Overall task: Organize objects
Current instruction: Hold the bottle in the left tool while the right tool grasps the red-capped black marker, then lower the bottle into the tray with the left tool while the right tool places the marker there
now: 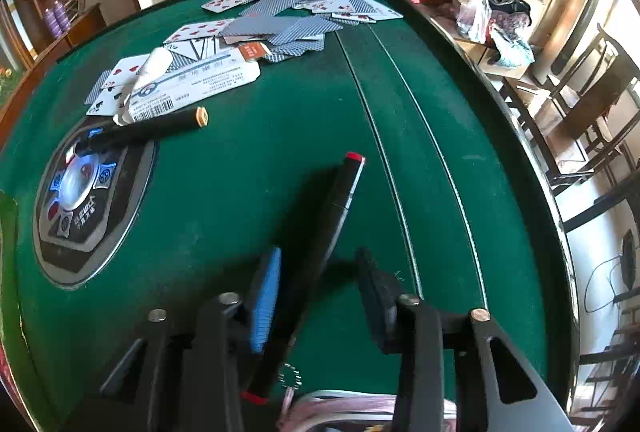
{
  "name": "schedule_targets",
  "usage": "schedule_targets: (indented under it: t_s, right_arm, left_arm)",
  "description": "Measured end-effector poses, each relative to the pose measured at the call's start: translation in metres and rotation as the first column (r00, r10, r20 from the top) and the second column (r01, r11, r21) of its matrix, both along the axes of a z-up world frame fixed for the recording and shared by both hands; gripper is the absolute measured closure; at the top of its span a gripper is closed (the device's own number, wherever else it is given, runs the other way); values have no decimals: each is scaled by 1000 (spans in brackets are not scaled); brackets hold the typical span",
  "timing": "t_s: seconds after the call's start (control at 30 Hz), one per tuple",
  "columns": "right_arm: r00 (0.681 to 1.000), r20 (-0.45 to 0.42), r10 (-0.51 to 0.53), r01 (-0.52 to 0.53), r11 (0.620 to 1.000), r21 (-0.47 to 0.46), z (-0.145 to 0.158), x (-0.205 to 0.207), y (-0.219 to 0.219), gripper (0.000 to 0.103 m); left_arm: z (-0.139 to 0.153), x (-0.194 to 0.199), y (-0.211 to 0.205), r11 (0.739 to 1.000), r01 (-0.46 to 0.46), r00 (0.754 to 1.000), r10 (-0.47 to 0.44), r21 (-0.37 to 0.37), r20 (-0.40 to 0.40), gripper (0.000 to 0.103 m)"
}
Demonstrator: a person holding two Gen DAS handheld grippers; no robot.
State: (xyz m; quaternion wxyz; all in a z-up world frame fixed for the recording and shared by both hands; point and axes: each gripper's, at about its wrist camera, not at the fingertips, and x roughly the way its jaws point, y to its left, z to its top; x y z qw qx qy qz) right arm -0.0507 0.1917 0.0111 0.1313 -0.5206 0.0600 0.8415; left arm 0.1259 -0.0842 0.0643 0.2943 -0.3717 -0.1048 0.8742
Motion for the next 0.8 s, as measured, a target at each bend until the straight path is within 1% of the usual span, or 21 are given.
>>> schedule_targets:
  t_s: [0.03,0.1,0.13,0.3,0.47,0.53,0.63,0.8]
  right_arm:
    - [1000,-4,7,-7,1000,2,0,0,-4,80]
    - [999,-12,33,-33,999,16,1,1,-13,87]
    - [999,-16,45,-45,999,14,1,2,-17,87]
    - [992,-92,83,-93,990,-110,3,20,-22,88]
    - [977,-175,119,-160,957,-241,16,43,-30,87]
    - [967,-210,142,-197,942,-272,24,52,-39,87]
    - [947,-254,196,-270,914,-302,36,65,-57,87]
    - [901,-314,299,-399,854,-334,57,78,-95,87]
  left_arm:
    - [-1,0,-3,1000,-3,1000,3,5,2,77]
    - [-1,0,-9,1000,-6,1000,6,14,0,77]
    - [-1,1,-12,1000,-10,1000,10,17,-3,77]
    - [1,1,-32,998,-45,999,46,37,-8,77]
    - [5,1,-54,995,-86,996,85,57,15,77]
    - [10,4,-65,992,-113,994,113,49,2,77]
    - [22,13,-87,987,-151,988,152,57,-14,77]
    - [43,27,-133,969,-243,968,245,33,-48,77]
